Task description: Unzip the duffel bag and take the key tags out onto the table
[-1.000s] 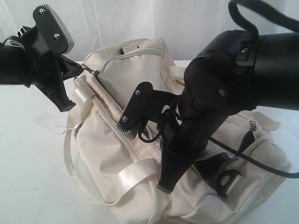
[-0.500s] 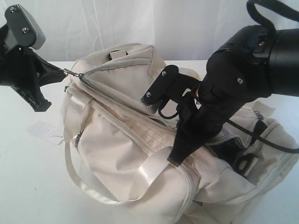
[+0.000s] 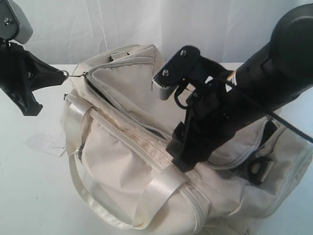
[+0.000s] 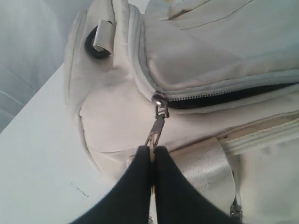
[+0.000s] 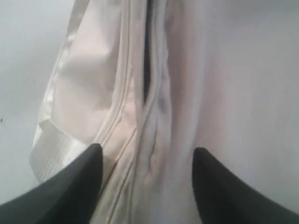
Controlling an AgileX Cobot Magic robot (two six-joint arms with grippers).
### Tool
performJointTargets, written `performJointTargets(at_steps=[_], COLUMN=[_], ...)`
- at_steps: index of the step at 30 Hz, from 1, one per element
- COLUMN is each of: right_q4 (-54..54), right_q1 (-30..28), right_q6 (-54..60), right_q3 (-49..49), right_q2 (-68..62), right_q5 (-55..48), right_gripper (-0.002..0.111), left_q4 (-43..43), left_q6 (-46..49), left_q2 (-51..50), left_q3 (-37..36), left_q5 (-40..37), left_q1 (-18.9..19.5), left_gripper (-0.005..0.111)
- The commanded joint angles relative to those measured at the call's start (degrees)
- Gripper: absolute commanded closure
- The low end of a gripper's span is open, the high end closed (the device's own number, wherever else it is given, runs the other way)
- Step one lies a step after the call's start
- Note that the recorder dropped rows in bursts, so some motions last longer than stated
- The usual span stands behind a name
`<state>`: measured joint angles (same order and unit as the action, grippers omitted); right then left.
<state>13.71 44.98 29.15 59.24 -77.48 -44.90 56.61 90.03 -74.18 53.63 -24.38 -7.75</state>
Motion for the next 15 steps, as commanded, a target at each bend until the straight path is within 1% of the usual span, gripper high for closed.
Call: performJointTargets(at_steps=[1, 5, 7, 9, 15], right_q4=[3.28, 11.37, 15.98, 18.33, 18.60], right_q1=[-0.41, 0.30, 1.73, 3.97, 8.17], right_q6=[1.06, 8.90, 14.51, 19.25, 20.10], right_q3=[-0.35, -0.35, -0.35, -0.35, -0.35], right_q2=[2.68, 1.89, 0.67, -1.21, -9.12], right_q5=[8.85, 14.93, 17.53, 21.35, 35.72], right_gripper=[0.044, 0.044, 0.044, 0.044, 0.044], left_q4=[1.57, 1.57, 1.57, 1.57, 1.57], left_q6=[-0.20, -0.21, -0.18, -0.08, -0.08], left_q2=[-0.74, -1.37, -1.35, -1.46, -3.13], left_q3=[0.30, 0.54, 0.54, 1.18, 5.88], left_q5=[-2.16, -1.81, -0.69, -0.43, -0.56], left_q1=[-1.61, -2.71, -2.93, -2.93, -2.93], left_gripper=[0.107, 0.107, 0.107, 0.107, 0.107])
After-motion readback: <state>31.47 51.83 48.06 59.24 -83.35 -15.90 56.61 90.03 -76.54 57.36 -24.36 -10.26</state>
